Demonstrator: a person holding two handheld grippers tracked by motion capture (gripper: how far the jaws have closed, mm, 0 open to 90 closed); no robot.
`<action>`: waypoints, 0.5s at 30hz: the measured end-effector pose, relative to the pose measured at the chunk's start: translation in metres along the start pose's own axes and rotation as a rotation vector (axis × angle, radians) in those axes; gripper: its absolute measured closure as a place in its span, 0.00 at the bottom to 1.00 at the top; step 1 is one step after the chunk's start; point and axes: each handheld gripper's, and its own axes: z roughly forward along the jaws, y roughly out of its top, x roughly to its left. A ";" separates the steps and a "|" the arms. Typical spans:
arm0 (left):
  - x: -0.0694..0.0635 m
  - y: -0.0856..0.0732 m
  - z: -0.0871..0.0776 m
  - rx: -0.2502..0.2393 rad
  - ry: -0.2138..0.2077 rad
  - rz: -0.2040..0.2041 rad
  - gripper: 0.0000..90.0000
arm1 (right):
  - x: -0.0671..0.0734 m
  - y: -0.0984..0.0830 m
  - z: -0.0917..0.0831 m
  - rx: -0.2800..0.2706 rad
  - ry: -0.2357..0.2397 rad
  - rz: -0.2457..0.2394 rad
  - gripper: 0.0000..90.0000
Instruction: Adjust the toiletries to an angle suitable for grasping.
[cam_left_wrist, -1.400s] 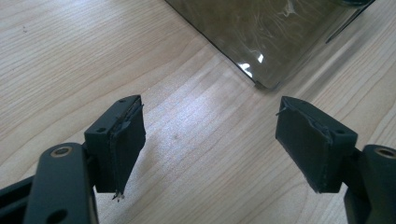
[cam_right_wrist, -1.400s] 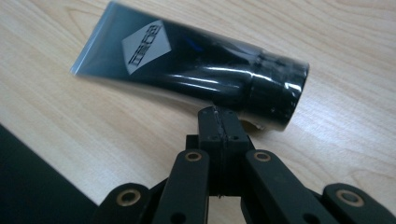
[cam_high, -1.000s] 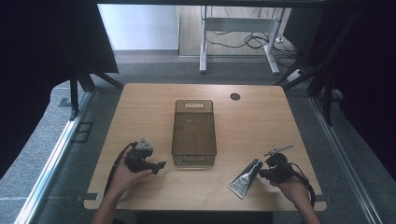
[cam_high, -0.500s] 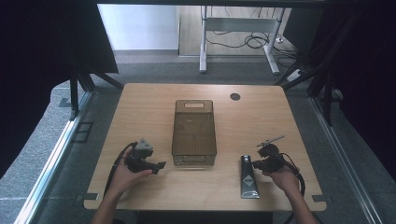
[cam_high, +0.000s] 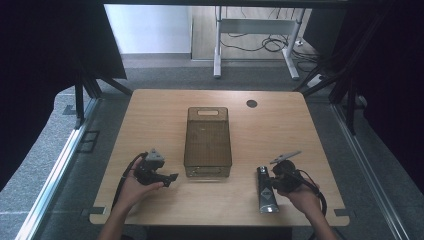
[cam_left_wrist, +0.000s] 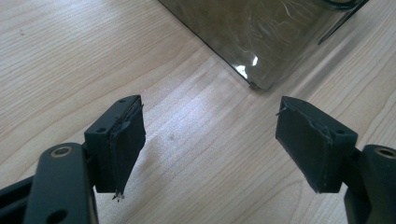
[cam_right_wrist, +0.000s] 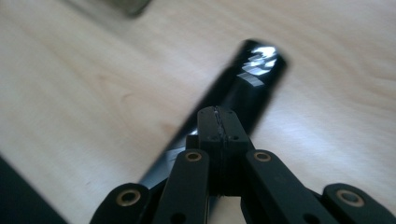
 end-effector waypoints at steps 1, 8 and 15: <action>0.000 0.000 0.000 0.000 0.001 -0.002 0.27 | 0.005 -0.002 0.002 0.005 0.011 -0.012 1.00; 0.000 0.000 0.000 0.001 0.001 0.000 0.27 | 0.036 -0.013 0.018 0.056 0.053 -0.090 1.00; 0.003 -0.001 -0.001 -0.006 0.004 -0.005 0.27 | 0.034 -0.022 0.024 0.074 0.056 -0.071 1.00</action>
